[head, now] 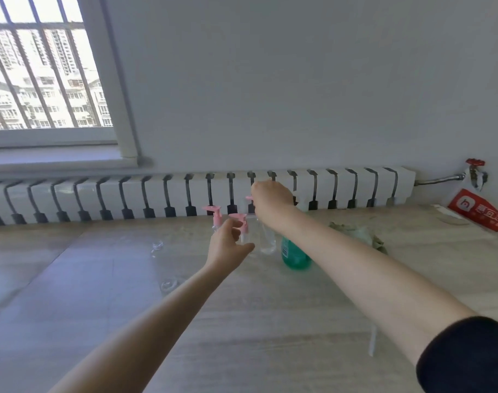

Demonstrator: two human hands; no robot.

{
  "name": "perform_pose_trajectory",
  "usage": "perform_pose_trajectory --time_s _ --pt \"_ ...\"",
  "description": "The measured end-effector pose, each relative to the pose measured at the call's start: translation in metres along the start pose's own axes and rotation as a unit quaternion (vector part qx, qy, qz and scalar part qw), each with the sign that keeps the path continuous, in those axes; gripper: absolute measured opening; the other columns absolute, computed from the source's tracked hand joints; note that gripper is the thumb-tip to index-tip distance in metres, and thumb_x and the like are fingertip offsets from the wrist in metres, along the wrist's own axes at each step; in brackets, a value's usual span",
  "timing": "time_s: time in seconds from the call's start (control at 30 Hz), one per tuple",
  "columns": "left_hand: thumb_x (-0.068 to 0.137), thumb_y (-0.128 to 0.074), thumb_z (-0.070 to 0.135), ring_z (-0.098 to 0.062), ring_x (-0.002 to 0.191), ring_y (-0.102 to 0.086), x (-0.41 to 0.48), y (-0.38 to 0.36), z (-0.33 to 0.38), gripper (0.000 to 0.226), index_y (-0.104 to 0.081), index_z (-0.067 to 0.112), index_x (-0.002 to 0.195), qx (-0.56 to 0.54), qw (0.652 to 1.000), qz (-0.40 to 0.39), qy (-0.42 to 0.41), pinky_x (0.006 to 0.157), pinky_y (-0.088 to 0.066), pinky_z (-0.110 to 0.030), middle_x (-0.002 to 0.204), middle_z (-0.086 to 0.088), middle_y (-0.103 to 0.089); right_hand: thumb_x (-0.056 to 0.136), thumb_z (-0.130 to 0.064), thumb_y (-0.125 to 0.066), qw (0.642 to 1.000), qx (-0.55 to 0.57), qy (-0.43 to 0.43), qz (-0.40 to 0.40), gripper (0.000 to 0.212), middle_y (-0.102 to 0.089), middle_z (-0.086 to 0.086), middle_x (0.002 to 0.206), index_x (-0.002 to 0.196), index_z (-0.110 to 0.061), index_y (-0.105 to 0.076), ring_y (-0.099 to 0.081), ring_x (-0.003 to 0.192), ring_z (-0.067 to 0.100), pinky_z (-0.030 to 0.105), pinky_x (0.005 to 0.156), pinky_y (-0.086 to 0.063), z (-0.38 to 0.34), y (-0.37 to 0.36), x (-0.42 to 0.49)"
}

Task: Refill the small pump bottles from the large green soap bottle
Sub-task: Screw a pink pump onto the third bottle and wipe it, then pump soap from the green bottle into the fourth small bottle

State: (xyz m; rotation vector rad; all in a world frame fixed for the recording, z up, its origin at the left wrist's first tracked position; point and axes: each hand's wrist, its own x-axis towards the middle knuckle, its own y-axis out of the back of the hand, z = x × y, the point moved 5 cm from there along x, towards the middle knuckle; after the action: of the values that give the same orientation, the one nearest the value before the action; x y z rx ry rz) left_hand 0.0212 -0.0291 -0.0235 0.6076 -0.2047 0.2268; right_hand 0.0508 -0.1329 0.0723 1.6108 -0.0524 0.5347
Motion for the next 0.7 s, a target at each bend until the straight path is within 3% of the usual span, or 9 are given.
perform_pose_trajectory --time_s 0.1,0.27,0.4,0.5,0.63,0.7 --pt "0.077 -0.071 0.007 -0.014 0.098 -0.056 -0.003 0.012 -0.002 0.033 -0.058 0.016 0.106 0.022 0.998 0.040 -0.035 0.082 -0.042 -0.022 0.100 0.003 -0.059 0.087 0.010 -0.047 0.999 0.000 -0.006 -0.032 0.022 -0.054 0.007 0.084 0.099 -0.005 -0.057 -0.049 0.076 0.021 0.027 0.064 -0.040 -0.001 -0.011 0.006" --pt "0.079 -0.066 0.004 -0.016 0.109 -0.052 0.002 0.038 0.007 0.035 -0.061 0.015 0.112 0.069 0.986 0.108 -0.106 0.091 -0.038 -0.023 0.114 0.001 -0.057 0.089 0.003 -0.051 0.995 0.016 -0.010 -0.102 0.022 -0.050 0.007 0.083 0.109 -0.001 -0.058 -0.048 0.079 0.021 0.027 0.069 -0.040 -0.003 -0.028 0.012" --pt "0.083 -0.062 0.008 -0.020 0.118 -0.043 0.003 0.054 0.007 0.033 -0.058 0.015 0.116 0.117 0.974 0.153 -0.116 0.090 -0.031 -0.023 0.119 -0.002 -0.054 0.090 0.000 -0.052 0.994 0.008 -0.016 -0.104 0.020 -0.050 0.006 0.087 0.108 -0.003 -0.059 -0.050 0.078 0.020 0.027 0.068 -0.042 -0.004 -0.033 0.012" --pt "0.079 -0.064 0.008 -0.025 0.126 -0.035 0.002 0.065 -0.006 0.045 -0.052 0.014 0.122 0.142 0.970 0.180 -0.079 0.101 -0.033 -0.031 0.126 -0.005 -0.049 0.088 -0.001 -0.055 0.995 -0.006 -0.016 -0.093 0.020 -0.051 0.007 0.090 0.107 -0.003 -0.059 -0.050 0.078 0.020 0.027 0.067 -0.042 -0.004 -0.029 0.010" --pt "0.074 -0.066 0.008 -0.029 0.135 -0.026 -0.001 0.083 -0.032 0.067 -0.036 0.008 0.135 0.173 0.960 0.221 0.011 0.115 -0.024 -0.043 0.137 -0.011 -0.036 0.080 -0.007 -0.067 0.999 -0.031 0.013 -0.019 0.040 -0.047 0.013 0.119 0.117 -0.004 -0.051 -0.048 0.104 0.026 0.031 0.076 -0.045 -0.009 -0.020 0.009" --pt "0.073 -0.067 0.012 -0.031 0.136 -0.024 -0.005 0.091 -0.046 0.079 -0.026 0.005 0.139 0.178 0.952 0.237 0.082 0.116 -0.019 -0.045 0.142 -0.014 -0.029 0.079 -0.006 -0.066 0.999 -0.009 0.032 0.026 0.038 -0.046 0.013 0.120 0.114 -0.005 -0.051 -0.047 0.106 0.025 0.029 0.072 -0.041 -0.013 -0.016 0.007"
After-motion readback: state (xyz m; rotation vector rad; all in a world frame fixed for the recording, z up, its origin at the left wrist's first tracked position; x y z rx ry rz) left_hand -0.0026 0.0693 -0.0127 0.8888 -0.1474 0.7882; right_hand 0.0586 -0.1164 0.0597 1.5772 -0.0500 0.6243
